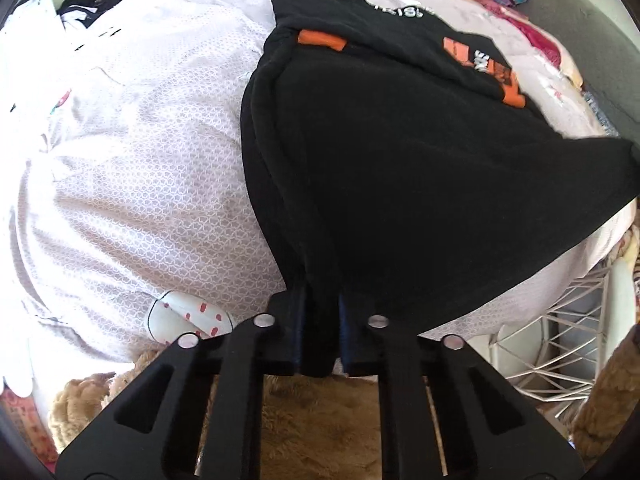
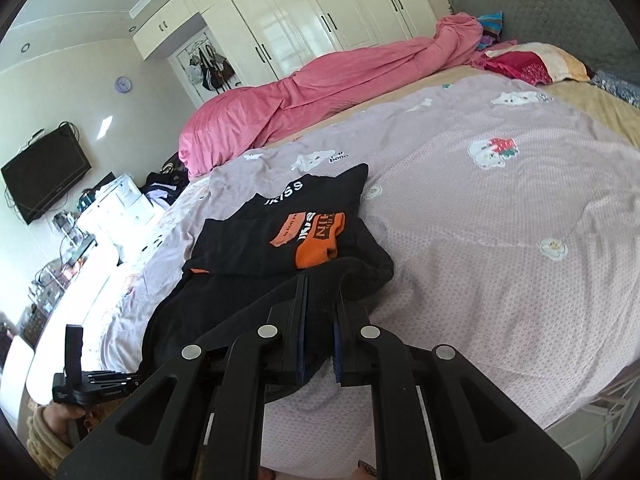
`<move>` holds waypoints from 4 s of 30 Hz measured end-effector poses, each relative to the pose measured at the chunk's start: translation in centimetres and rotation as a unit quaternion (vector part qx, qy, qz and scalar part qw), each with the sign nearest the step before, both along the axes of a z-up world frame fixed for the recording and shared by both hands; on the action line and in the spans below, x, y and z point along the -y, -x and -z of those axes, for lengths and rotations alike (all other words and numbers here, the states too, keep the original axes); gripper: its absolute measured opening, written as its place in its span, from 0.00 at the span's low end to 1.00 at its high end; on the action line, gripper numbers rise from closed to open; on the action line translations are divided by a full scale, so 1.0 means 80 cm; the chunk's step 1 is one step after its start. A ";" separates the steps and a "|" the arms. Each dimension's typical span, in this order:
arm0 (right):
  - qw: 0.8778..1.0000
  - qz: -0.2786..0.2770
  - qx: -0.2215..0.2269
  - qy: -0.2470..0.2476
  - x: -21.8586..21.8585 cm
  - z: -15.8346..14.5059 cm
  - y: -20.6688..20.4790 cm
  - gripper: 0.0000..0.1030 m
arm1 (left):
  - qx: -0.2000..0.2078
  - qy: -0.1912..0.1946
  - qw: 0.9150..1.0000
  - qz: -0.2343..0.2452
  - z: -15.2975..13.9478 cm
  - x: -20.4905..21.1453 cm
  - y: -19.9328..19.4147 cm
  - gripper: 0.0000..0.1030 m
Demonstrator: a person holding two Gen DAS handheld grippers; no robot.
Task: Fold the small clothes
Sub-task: 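Lift the held hem with both grippers and carry it toward the collar, then lower the hem near the collar and open both grippers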
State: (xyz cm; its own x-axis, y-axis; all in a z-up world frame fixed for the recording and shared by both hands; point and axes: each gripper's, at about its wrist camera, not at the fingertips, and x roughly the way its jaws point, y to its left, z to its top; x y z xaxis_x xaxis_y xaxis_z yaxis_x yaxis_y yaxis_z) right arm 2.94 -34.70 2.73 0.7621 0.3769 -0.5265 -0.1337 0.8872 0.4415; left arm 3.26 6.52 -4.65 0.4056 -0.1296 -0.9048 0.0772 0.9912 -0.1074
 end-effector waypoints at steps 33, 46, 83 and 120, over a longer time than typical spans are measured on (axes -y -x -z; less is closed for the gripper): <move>0.999 0.024 0.023 -0.041 0.011 -0.037 -0.023 0.09 | 0.185 0.149 0.968 -0.083 -0.158 -0.072 -0.060 0.03; 0.996 0.048 0.039 -0.059 0.010 -0.048 -0.067 0.09 | 0.195 0.162 0.962 -0.098 -0.167 -0.082 -0.098 0.03; 0.998 0.058 -0.008 0.032 -0.010 -0.005 -0.258 0.09 | 0.183 0.093 0.966 -0.155 -0.107 -0.070 -0.247 0.03; 0.991 0.098 -0.006 0.090 -0.023 0.024 -0.232 0.52 | 0.230 -0.038 0.966 -0.111 -0.103 -0.027 -0.256 0.49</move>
State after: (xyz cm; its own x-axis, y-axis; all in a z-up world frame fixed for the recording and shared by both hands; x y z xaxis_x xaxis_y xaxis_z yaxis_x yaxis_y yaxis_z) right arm 21.53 -32.83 0.82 0.8047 0.1209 -0.5812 0.0538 0.9602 0.2741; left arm 23.77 8.66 3.57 0.7776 0.0669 -0.6251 -0.1161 0.9925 -0.0382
